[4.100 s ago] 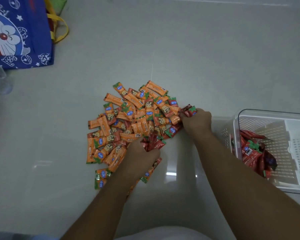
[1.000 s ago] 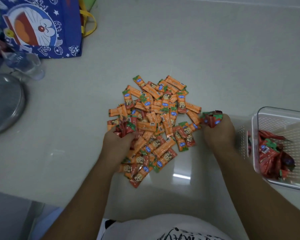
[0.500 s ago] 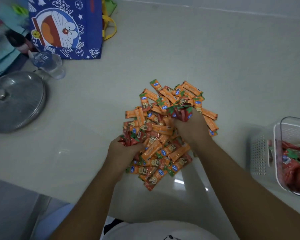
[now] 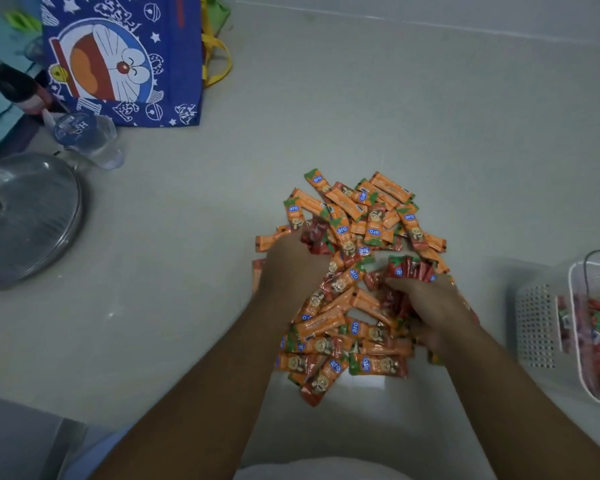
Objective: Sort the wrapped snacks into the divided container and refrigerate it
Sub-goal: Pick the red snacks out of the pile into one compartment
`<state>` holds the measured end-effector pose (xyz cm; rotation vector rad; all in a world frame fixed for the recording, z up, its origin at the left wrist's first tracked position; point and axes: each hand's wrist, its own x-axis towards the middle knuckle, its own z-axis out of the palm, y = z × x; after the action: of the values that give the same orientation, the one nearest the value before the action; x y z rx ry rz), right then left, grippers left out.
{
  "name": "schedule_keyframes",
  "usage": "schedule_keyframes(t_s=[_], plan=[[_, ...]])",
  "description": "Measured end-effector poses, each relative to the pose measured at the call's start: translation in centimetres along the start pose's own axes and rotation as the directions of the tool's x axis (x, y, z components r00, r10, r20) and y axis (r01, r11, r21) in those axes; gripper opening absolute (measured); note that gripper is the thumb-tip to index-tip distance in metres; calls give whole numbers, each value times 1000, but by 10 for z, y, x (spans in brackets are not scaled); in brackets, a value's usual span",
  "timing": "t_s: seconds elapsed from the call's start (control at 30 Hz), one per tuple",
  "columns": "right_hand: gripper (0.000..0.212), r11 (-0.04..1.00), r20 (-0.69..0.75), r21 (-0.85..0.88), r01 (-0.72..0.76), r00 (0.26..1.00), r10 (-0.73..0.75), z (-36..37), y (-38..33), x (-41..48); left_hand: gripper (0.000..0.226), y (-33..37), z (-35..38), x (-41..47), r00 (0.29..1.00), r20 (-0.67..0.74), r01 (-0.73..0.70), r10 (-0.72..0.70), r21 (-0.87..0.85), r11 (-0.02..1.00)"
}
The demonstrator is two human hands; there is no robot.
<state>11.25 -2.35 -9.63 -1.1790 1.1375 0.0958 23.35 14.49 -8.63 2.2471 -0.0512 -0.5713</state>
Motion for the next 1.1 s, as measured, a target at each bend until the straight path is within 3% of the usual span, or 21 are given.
schedule_keyframes(t_s=[0.13,0.27,0.33,0.47,0.6,0.7,0.8,0.93,1.0,1.1], plan=[[26,993,-14,115,36,999,-34,-12,-3,-12,22,18,23,25,999,-48,14,-4,205,979],[26,982,-98,-38,183,978,-186,-19,-20,-10,19,21,33,31,999,-50,-4,20,302,953],[26,976,-53,-31,215,975,-216,-15,-33,-4,15,19,30,32,1000,5,-2,1,234,972],[26,961,23,31,275,961,-276,8,-68,17,14,13,5,28,997,23,79,-77,-87,993],[31,967,100,13,256,962,-256,39,-83,37,6,-7,-28,12,980,13,186,-198,-406,895],[30,947,174,-203,251,960,-217,51,-67,42,14,-29,-44,-1,960,24,266,-280,-398,878],[27,823,237,-445,352,933,-271,50,-54,42,5,-45,-49,-12,954,129,301,-272,-453,839],[26,796,316,-508,329,931,-183,40,-37,32,22,-52,-33,-23,917,271,387,-292,-425,819],[26,808,329,-514,289,936,-125,32,-31,26,30,-51,-21,-25,911,253,406,-327,-405,819],[21,778,287,-554,296,945,-155,21,-29,21,21,-45,-8,-24,937,192,344,-292,-368,864]])
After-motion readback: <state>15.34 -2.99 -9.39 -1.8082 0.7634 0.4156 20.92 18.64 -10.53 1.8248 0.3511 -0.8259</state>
